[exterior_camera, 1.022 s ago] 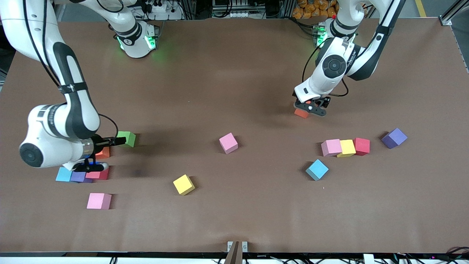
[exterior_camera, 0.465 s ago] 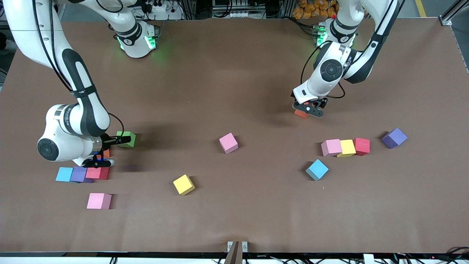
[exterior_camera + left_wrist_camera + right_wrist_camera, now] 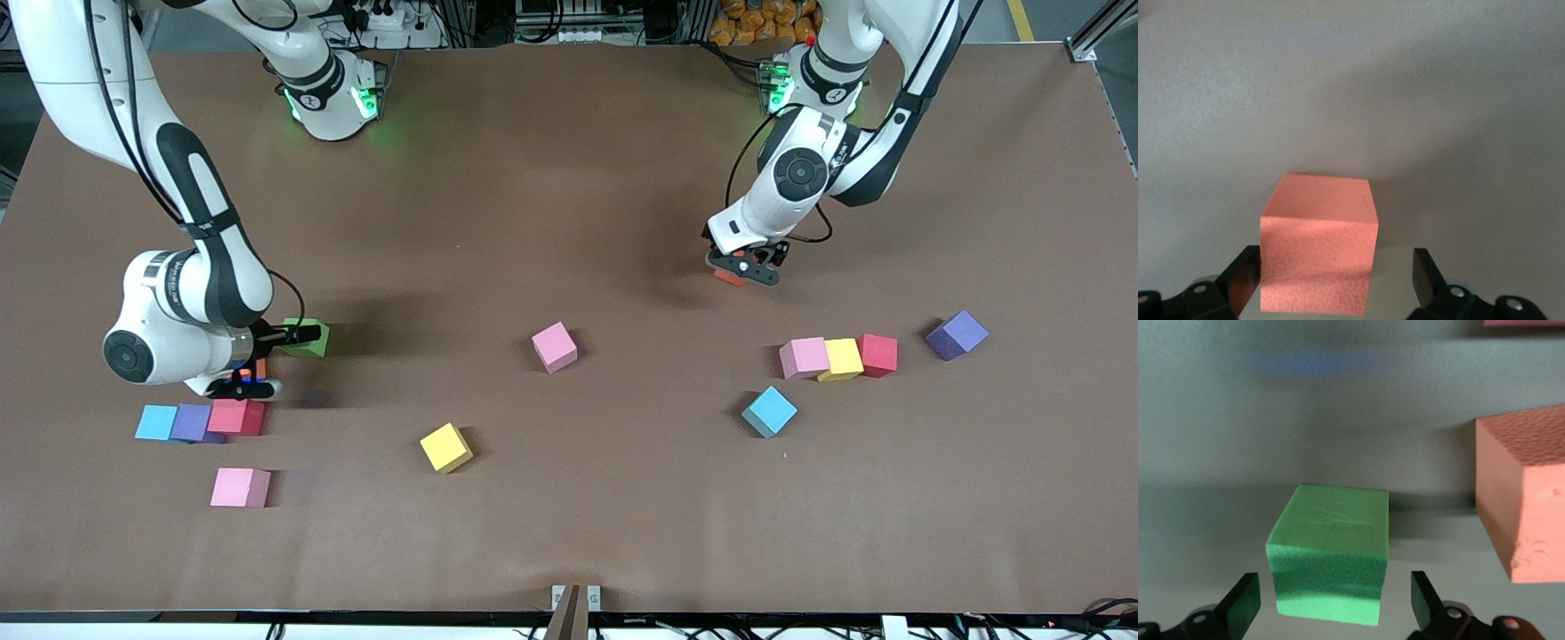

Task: Form number 2 with 11 blocks
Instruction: 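Grasp and lift the orange cube with the left gripper while the right grasps green, then carry the orange cube with the left gripper while the right gripper carries green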

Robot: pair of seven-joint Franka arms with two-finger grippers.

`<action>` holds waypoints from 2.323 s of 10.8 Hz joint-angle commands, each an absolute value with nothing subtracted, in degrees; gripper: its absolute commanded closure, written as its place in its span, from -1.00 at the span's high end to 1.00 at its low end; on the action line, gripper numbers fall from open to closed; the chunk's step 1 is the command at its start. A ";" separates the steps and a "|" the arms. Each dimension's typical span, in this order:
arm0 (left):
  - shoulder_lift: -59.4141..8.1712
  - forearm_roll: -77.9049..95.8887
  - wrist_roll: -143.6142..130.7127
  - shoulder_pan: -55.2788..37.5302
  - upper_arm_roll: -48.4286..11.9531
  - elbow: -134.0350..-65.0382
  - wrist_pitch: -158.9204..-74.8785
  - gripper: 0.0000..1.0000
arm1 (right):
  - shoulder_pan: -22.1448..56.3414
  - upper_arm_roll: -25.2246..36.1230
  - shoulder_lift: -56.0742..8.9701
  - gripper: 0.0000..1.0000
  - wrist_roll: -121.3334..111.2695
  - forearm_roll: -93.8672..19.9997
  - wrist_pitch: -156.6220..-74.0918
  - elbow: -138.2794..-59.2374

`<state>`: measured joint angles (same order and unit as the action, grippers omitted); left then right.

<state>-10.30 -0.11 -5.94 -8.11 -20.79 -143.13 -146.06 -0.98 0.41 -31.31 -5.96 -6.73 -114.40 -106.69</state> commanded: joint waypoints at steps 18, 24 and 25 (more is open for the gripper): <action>-11.59 -2.57 -47.61 -16.85 -38.49 -134.49 -140.89 -1.00 | 0.53 -10.52 -22.60 -0.30 -7.90 -7.65 -105.82 -104.50; -20.45 1.94 -62.38 -30.30 -38.32 -125.88 -140.89 -1.00 | 5.79 -15.47 -20.48 -0.33 -26.26 -7.12 -107.92 -105.20; -21.87 1.59 -62.58 -30.93 -38.23 -125.34 -140.89 -1.00 | 7.11 -15.38 -20.39 -0.33 -27.93 -6.86 -108.97 -105.12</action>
